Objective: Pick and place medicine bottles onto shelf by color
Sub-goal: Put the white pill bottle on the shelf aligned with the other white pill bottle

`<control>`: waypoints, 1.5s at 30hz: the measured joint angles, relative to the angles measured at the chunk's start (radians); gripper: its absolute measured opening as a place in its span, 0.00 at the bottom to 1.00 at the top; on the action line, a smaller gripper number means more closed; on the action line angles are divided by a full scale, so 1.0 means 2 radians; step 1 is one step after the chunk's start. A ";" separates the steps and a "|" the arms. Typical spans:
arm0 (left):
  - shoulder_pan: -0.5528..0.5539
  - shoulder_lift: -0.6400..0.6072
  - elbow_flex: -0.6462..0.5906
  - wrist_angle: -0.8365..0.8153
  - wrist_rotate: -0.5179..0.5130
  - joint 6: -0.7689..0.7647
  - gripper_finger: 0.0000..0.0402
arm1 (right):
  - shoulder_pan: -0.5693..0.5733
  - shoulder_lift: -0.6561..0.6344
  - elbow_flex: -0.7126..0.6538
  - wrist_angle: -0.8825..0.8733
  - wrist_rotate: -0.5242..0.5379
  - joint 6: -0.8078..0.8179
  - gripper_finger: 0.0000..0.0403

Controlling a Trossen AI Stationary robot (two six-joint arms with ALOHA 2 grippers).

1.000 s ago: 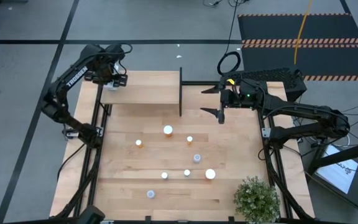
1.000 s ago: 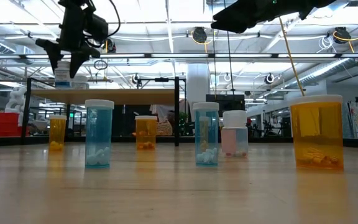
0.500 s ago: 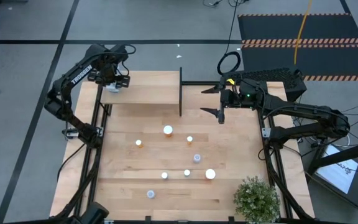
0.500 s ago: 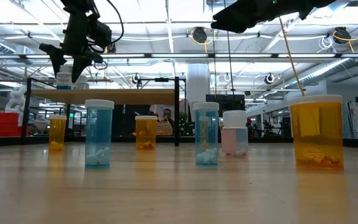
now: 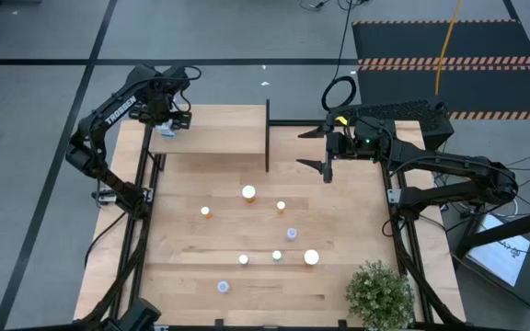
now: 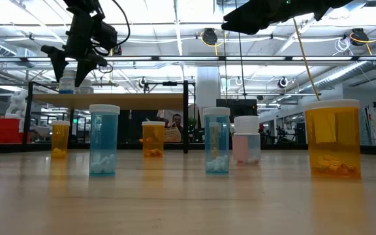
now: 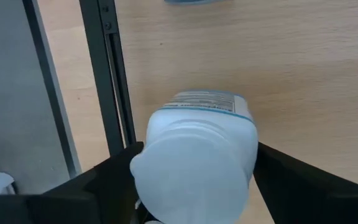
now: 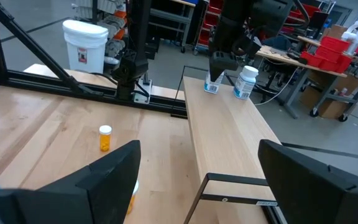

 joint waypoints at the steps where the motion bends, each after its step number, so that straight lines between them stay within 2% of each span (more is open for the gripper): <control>1: 0.000 0.000 0.000 0.001 0.000 0.004 0.72 | 0.000 0.000 0.000 0.000 0.000 0.000 0.80; 11: 0.000 0.000 0.000 0.004 -0.013 0.006 0.67 | 0.000 0.000 0.000 0.000 0.000 0.000 0.80; 45: -0.001 -0.014 0.000 0.029 -0.026 0.007 0.67 | 0.000 0.000 0.000 0.000 -0.002 0.000 0.80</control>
